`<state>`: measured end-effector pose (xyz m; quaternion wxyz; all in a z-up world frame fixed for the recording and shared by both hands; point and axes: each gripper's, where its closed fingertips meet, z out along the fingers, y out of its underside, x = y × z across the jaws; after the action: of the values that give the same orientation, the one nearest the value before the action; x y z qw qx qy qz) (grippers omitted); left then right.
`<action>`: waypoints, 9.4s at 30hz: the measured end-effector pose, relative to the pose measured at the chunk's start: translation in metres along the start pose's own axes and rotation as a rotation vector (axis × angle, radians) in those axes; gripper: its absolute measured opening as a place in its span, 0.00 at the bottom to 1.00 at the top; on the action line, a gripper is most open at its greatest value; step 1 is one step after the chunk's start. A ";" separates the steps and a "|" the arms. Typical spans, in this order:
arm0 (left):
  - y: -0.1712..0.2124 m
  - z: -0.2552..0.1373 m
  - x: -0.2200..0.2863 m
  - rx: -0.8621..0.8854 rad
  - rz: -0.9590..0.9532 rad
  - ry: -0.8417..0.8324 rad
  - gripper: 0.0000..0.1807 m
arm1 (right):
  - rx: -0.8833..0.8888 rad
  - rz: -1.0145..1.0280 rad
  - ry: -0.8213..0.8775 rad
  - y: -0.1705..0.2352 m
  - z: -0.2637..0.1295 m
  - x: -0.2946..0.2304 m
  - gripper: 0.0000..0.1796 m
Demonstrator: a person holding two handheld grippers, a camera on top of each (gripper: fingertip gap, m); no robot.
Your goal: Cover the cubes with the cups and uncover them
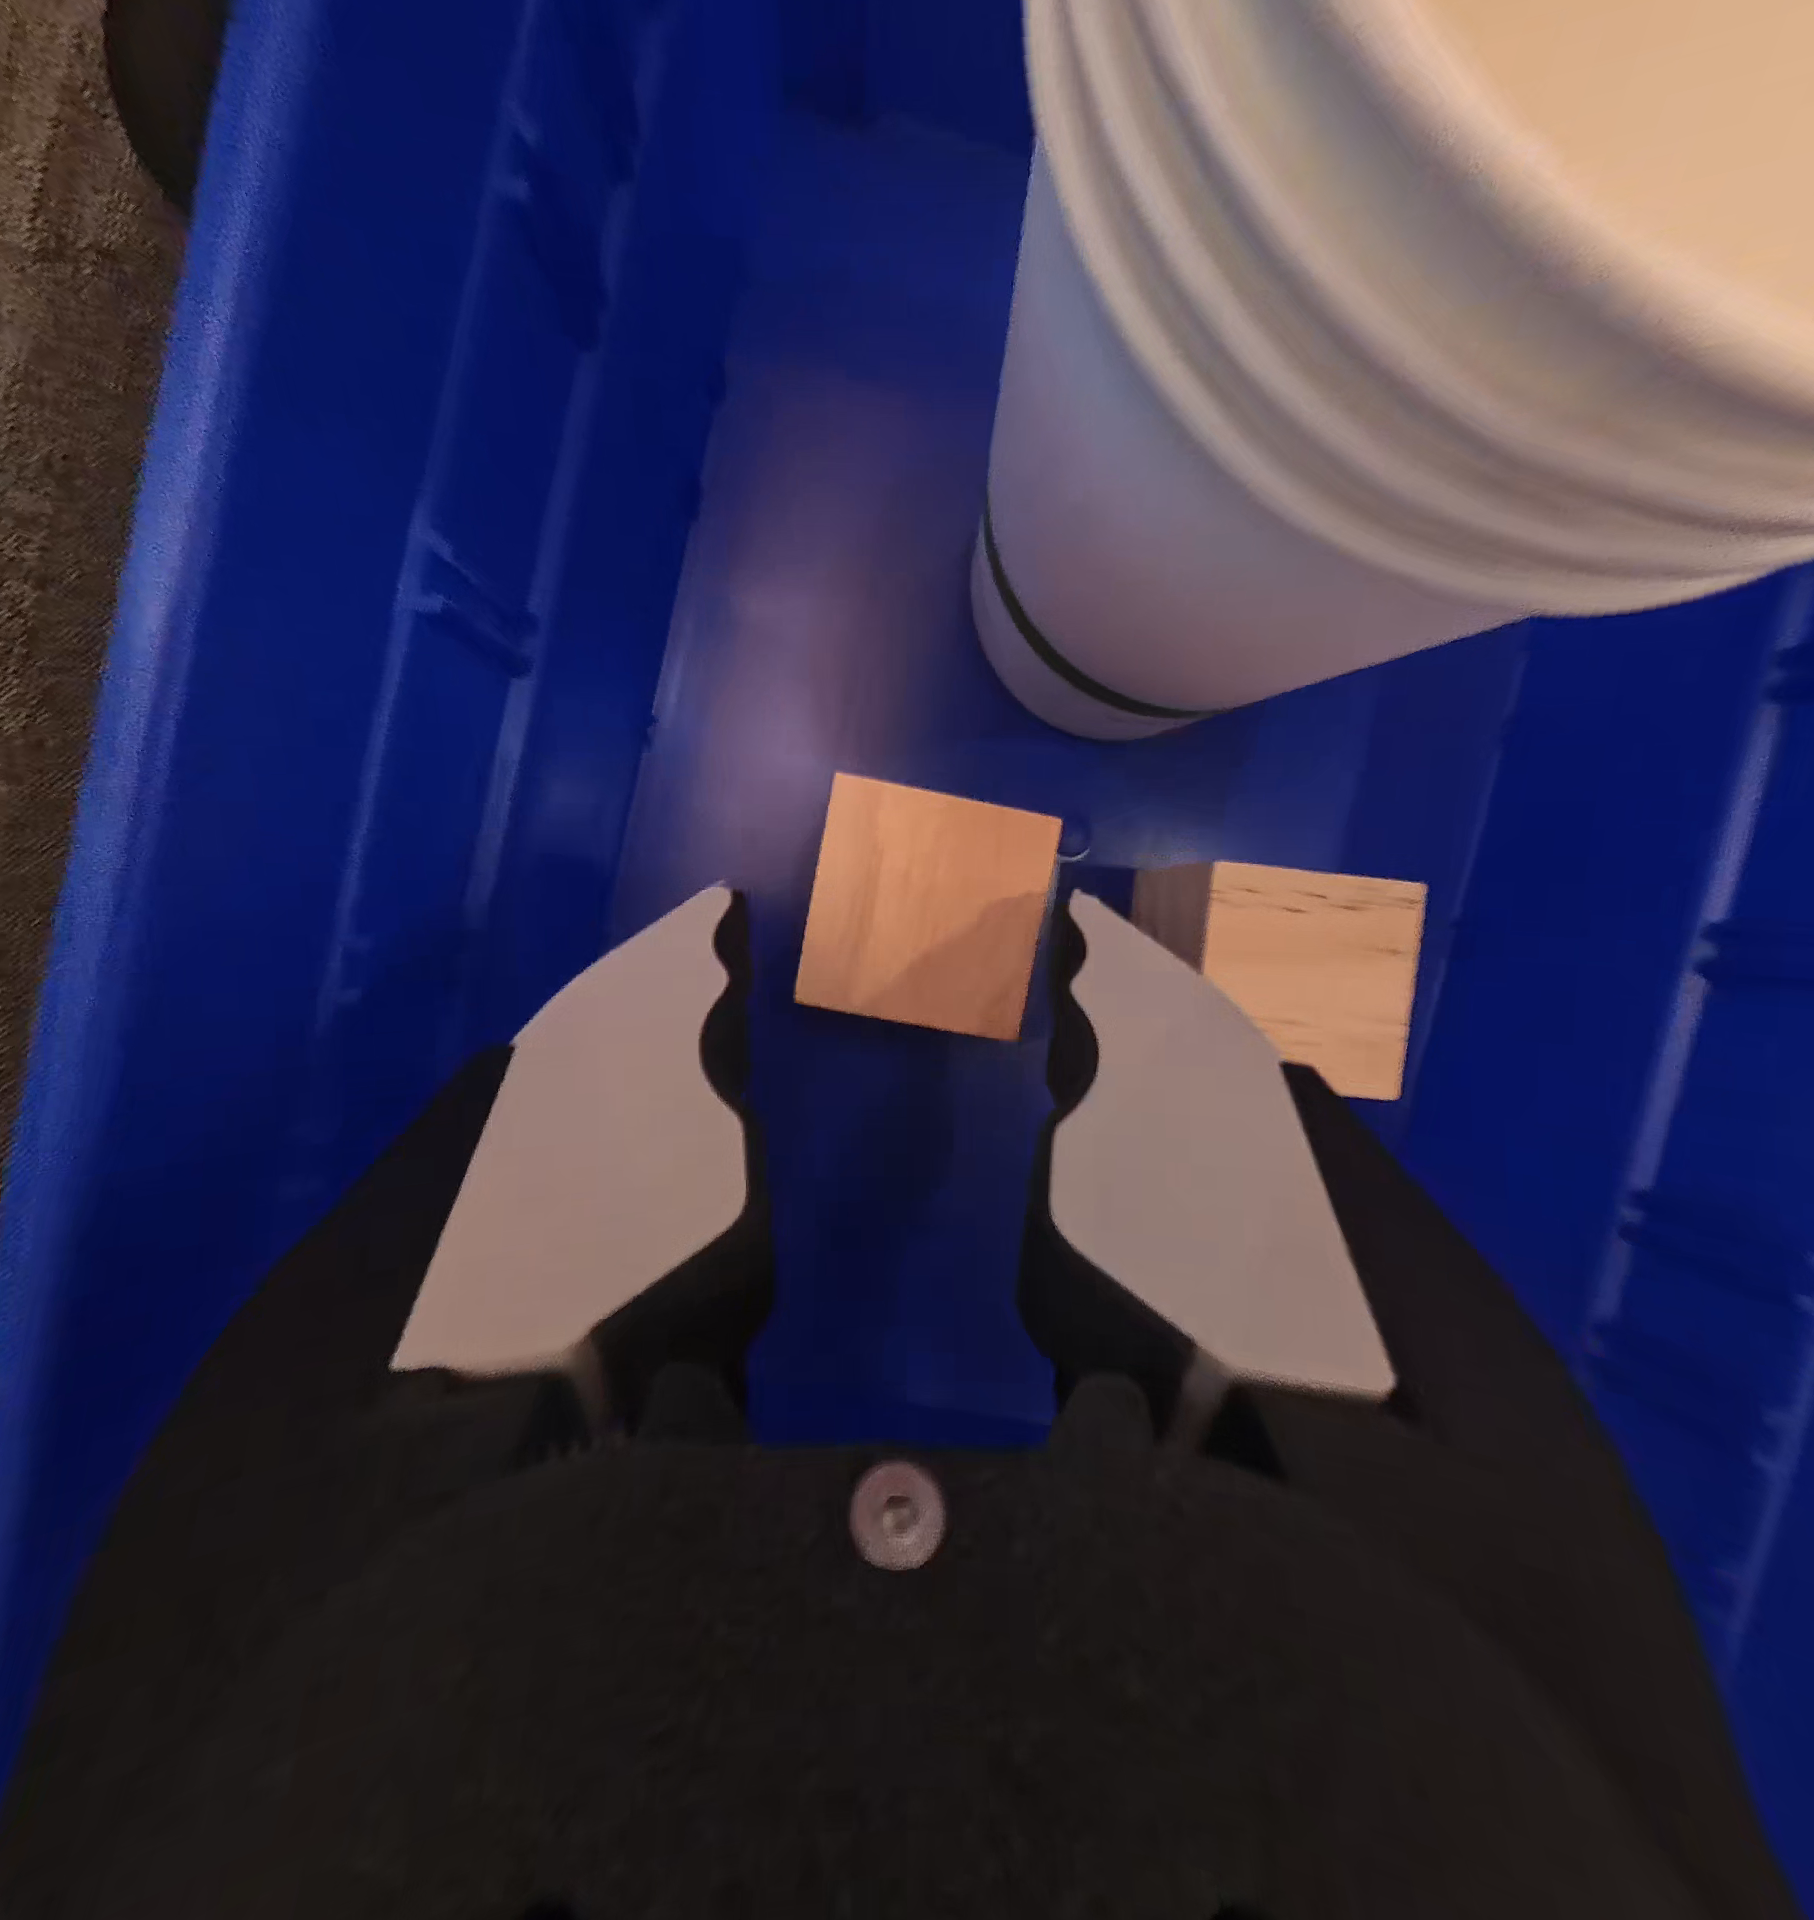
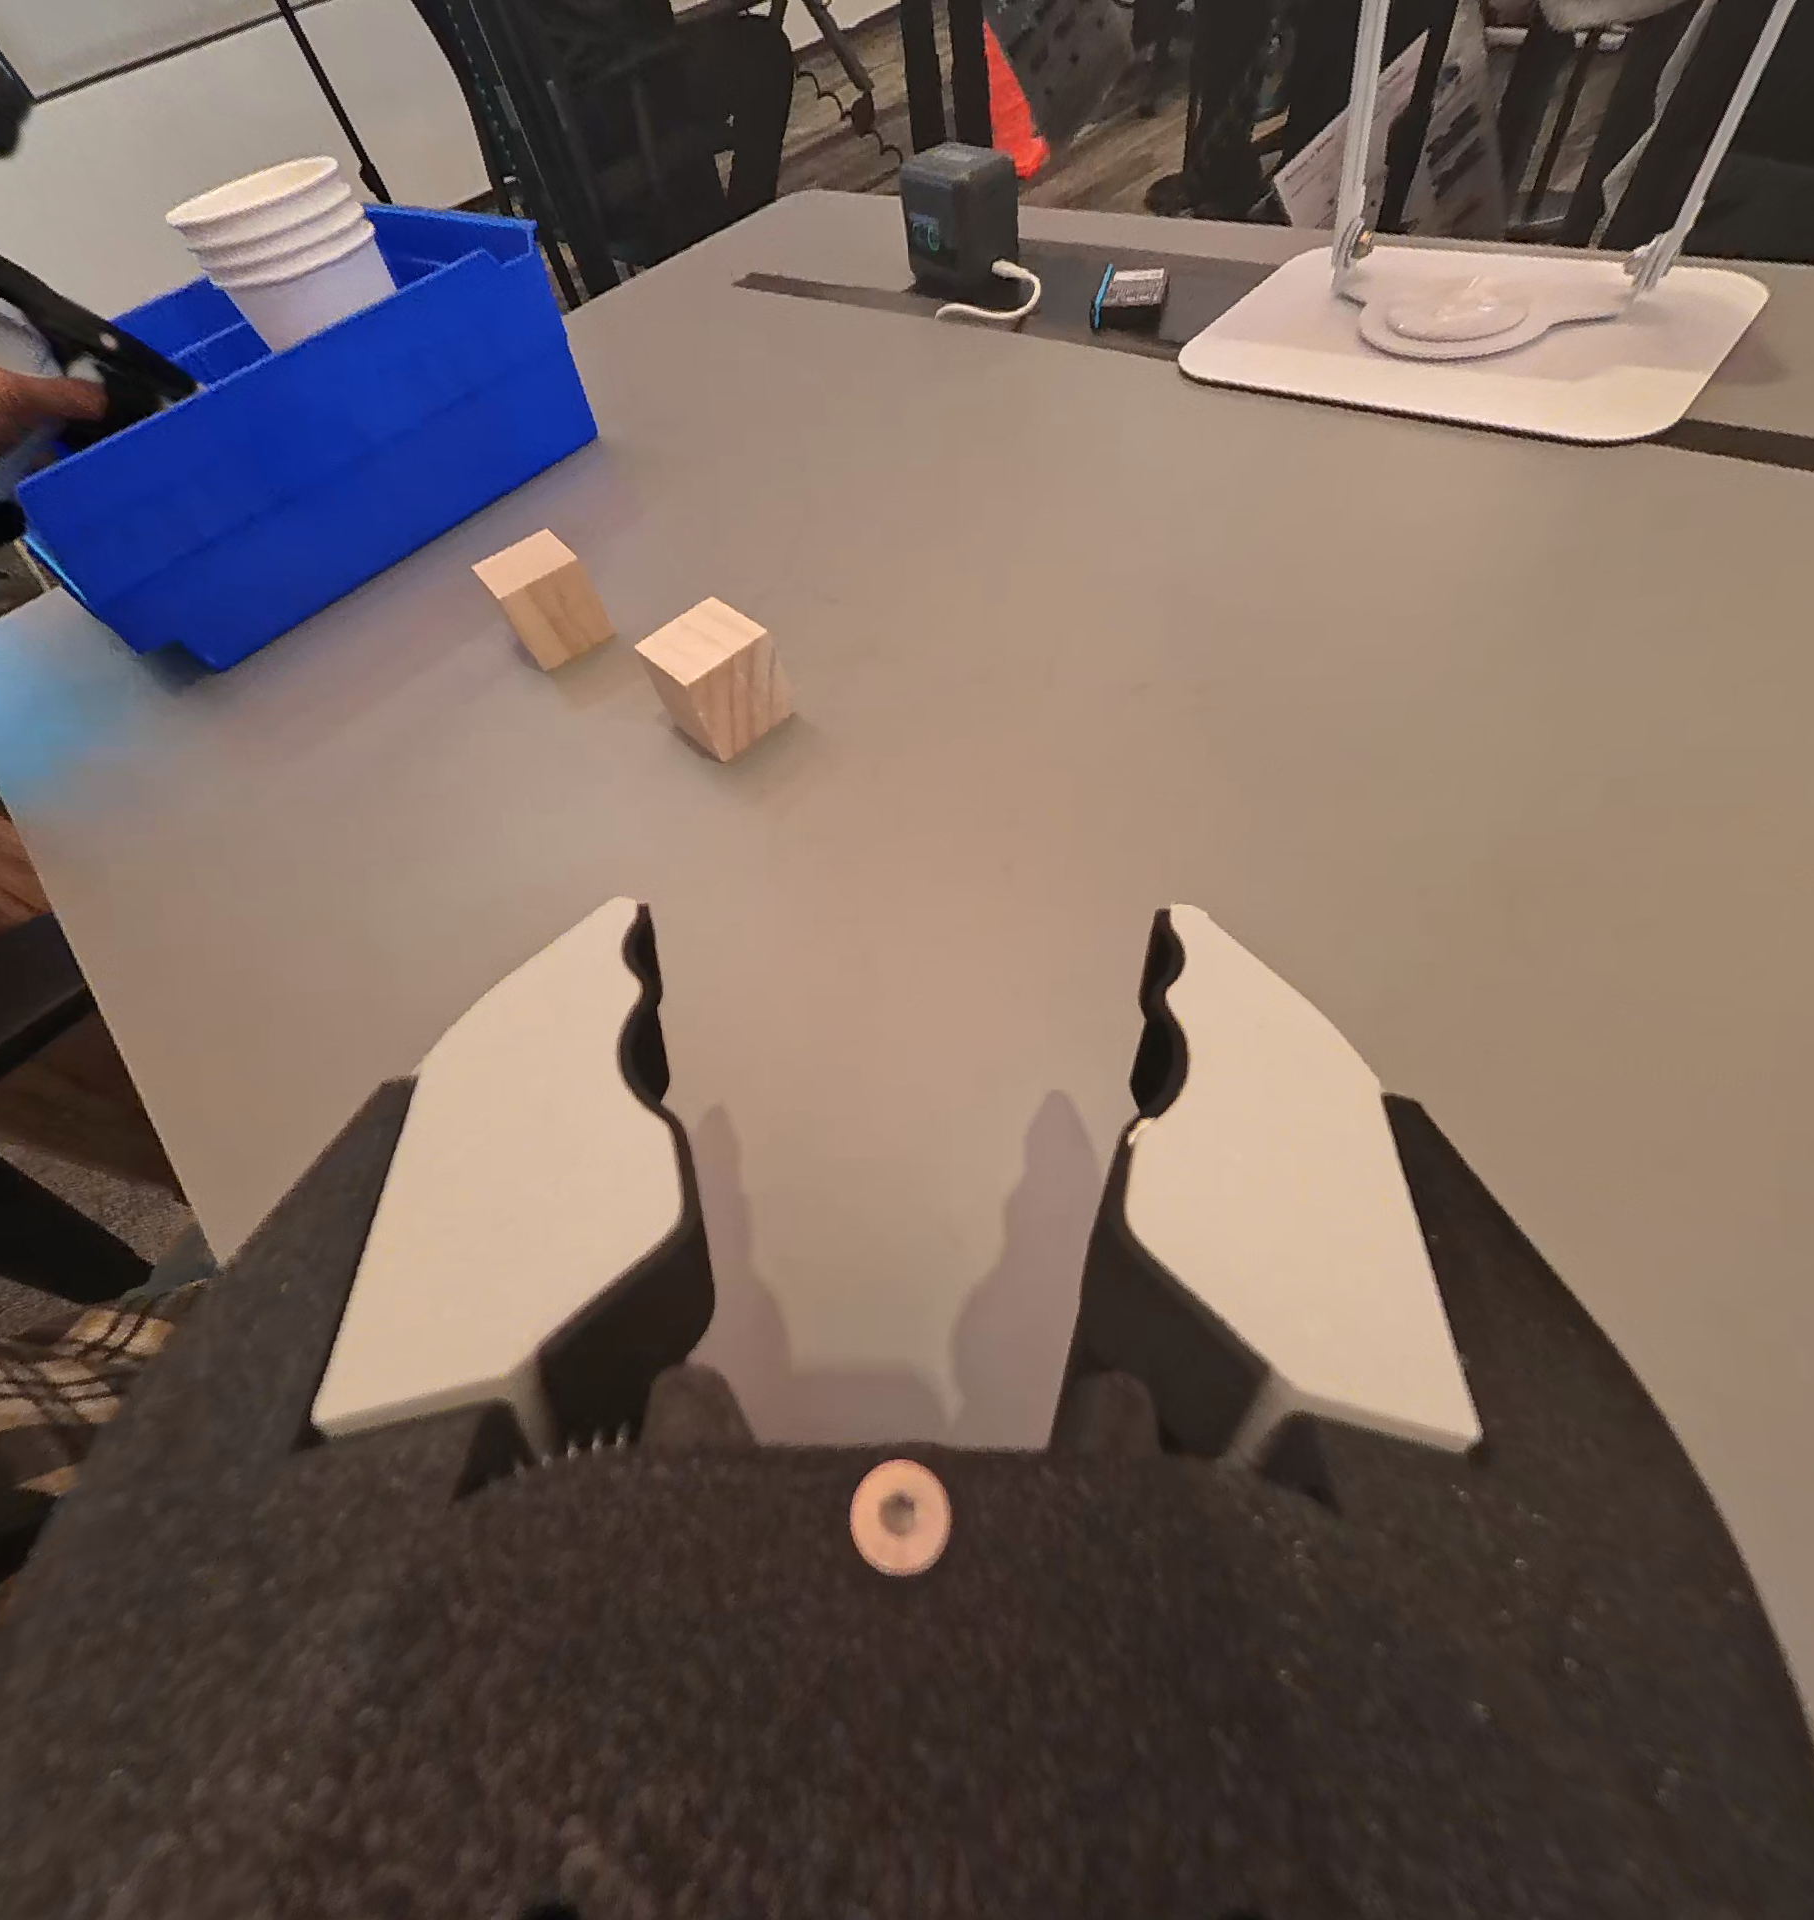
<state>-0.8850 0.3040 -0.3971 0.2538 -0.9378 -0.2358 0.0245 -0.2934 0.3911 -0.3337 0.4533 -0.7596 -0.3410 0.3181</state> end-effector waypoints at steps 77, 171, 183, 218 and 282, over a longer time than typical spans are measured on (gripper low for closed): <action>-0.057 -0.168 0.210 0.312 0.867 0.335 0.47 | 0.121 -0.052 0.017 -0.034 -0.045 -0.002 0.50; 0.041 -0.083 0.589 0.148 1.358 0.780 0.60 | 0.171 0.012 0.106 -0.038 -0.092 0.046 0.50; 0.041 -0.213 0.383 0.790 0.732 1.015 0.45 | 0.112 -0.029 0.093 -0.032 -0.064 0.031 0.51; 0.093 -0.193 0.212 0.973 0.436 0.689 0.45 | -0.262 -0.744 -0.526 -0.180 0.155 -0.191 0.39; -0.076 -0.077 0.079 -0.014 0.977 0.377 0.08 | -0.075 -0.184 -0.047 0.027 -0.077 -0.015 0.51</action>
<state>-0.8346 0.3619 -0.2877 0.2447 -0.9281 0.2788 -0.0308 -0.2347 0.3333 -0.3259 0.4438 -0.7338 -0.4315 0.2800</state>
